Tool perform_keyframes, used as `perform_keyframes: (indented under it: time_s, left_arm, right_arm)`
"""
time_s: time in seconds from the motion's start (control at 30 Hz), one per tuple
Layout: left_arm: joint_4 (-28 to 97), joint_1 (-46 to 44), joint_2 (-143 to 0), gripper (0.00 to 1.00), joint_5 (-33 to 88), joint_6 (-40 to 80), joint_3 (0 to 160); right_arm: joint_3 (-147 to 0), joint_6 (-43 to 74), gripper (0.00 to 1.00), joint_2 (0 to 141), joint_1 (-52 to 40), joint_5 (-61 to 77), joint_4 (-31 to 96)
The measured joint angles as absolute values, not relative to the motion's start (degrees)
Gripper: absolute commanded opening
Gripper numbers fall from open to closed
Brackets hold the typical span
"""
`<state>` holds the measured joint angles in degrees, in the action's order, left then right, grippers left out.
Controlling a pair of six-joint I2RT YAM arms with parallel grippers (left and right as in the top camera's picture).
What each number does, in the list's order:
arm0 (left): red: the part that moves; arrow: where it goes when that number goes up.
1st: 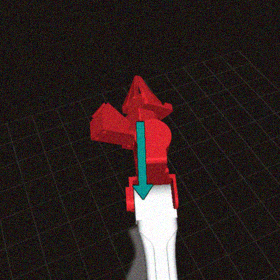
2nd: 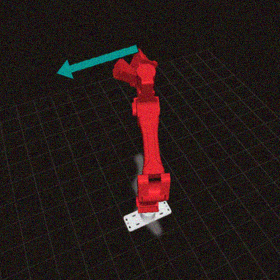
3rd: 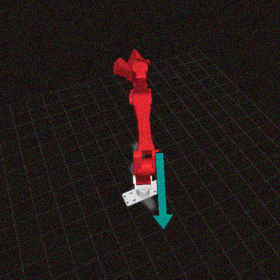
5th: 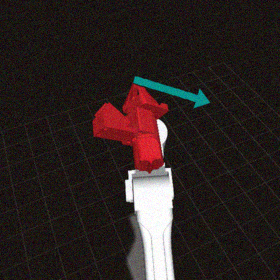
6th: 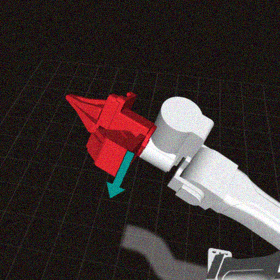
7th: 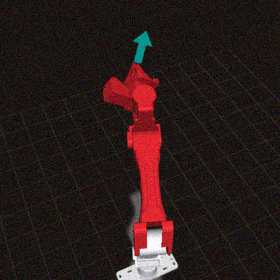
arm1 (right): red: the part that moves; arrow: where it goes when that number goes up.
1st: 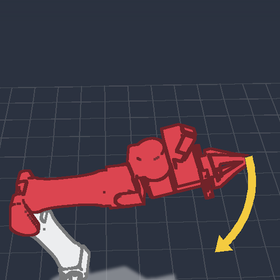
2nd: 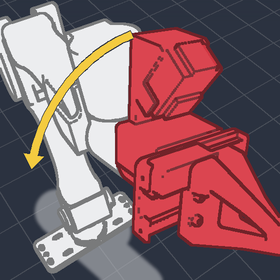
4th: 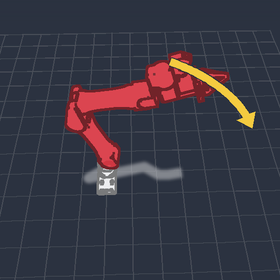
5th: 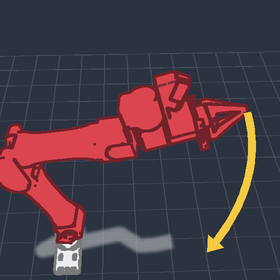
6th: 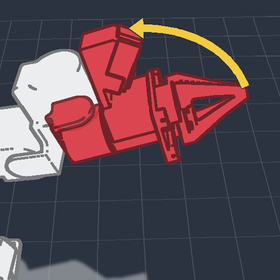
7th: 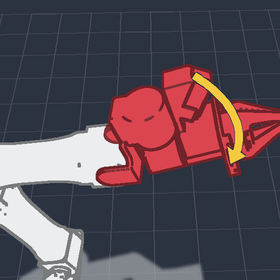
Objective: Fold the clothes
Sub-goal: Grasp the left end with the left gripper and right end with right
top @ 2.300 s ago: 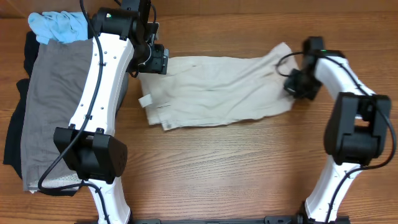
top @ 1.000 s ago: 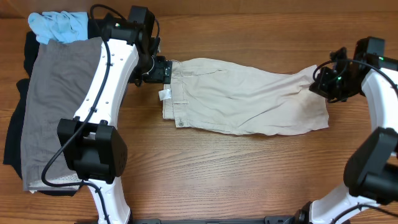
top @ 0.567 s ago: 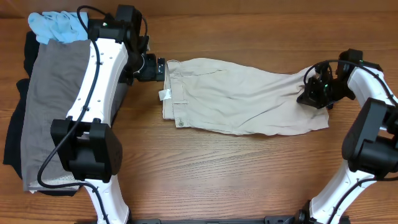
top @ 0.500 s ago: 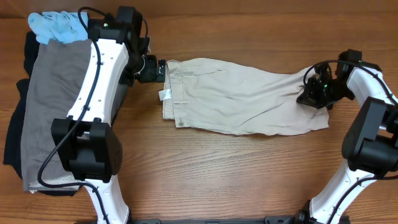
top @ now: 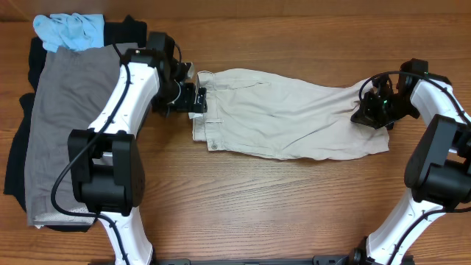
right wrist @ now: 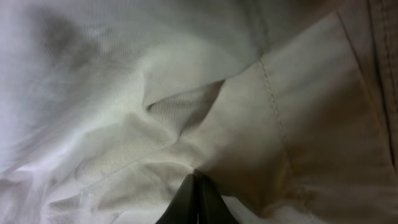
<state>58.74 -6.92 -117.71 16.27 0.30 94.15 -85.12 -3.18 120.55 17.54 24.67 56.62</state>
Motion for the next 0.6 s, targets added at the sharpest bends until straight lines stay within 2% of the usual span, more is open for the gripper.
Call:
perform_keyframes:
  time_s: [0.37, 0.6]
  left_arm:
    - [43.35, -6.92, -117.93, 1.00, 22.26, -1.43, 83.22]
    - [37.04, -7.03, -120.25, 1.00, 27.44, 0.64, 82.17]
  right_arm:
    - [-85.10, -3.14, 0.04, 120.55, 17.54, 24.62, 57.08]
    - [-85.10, -2.98, 0.04, 120.55, 17.54, 24.60, 57.28]
